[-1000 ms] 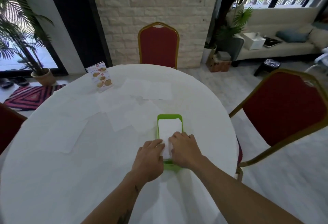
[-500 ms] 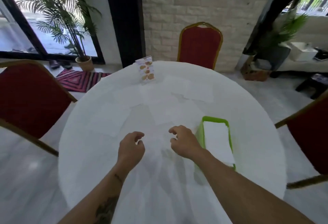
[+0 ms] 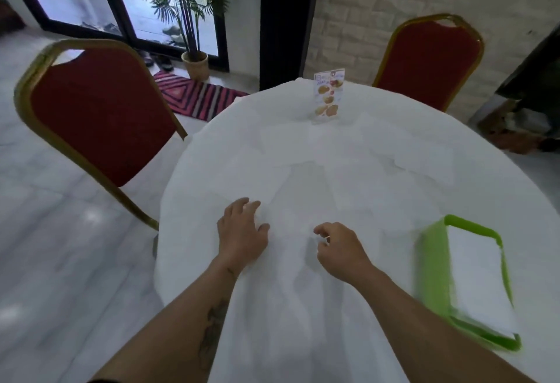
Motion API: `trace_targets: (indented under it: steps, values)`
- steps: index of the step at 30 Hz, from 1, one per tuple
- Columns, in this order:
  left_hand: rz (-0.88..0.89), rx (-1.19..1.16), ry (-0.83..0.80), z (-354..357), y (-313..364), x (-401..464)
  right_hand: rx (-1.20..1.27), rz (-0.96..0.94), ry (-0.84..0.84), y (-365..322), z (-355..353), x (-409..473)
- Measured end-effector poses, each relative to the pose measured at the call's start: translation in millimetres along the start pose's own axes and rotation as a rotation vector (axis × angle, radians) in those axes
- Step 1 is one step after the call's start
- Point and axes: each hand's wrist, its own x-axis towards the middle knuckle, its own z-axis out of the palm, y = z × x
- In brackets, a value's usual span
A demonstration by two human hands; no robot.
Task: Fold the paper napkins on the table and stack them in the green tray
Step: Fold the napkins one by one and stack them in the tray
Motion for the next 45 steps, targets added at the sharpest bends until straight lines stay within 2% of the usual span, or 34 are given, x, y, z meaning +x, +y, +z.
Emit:
trace_targets:
  steps: [3,8,12,17,20,24,26,28,31,33,36,38,41,45]
  values:
    - [0.009,0.149,-0.031,4,-1,13,0.039,0.025,0.013,-1,4,-1]
    - [0.085,0.251,0.089,3,3,20,0.152,0.12,0.044,6,5,-8]
    - [0.152,0.135,0.05,6,8,-1,0.388,0.302,0.059,20,2,-13]
    - [0.198,-0.049,-0.014,18,26,-53,0.954,0.639,0.054,30,-5,-30]
    - [0.222,-0.146,-0.076,26,39,-79,1.231,0.703,0.041,41,-3,-40]
    - [0.231,-0.211,-0.163,31,54,-106,1.411,0.693,0.152,53,-2,-51]
    - [0.243,-0.224,-0.183,31,59,-113,1.321,0.627,0.272,57,-4,-54]
    - [0.256,-0.226,-0.199,30,63,-119,1.052,0.505,0.388,59,-9,-58]
    - [0.246,-0.23,-0.2,28,64,-124,0.58,0.271,0.434,57,-20,-67]
    - [0.197,-0.255,-0.174,26,60,-125,0.332,0.124,0.31,59,-19,-69]
    - [0.125,-0.247,-0.1,24,52,-125,0.003,0.066,-0.096,65,-10,-76]
    - [0.119,-0.188,-0.085,22,49,-124,-0.009,0.113,-0.12,69,-4,-80]
    - [0.252,-0.02,-0.126,25,48,-125,0.073,0.173,0.047,68,-1,-78]
    - [0.461,0.324,-0.344,32,53,-126,0.177,0.301,0.055,64,-1,-59]
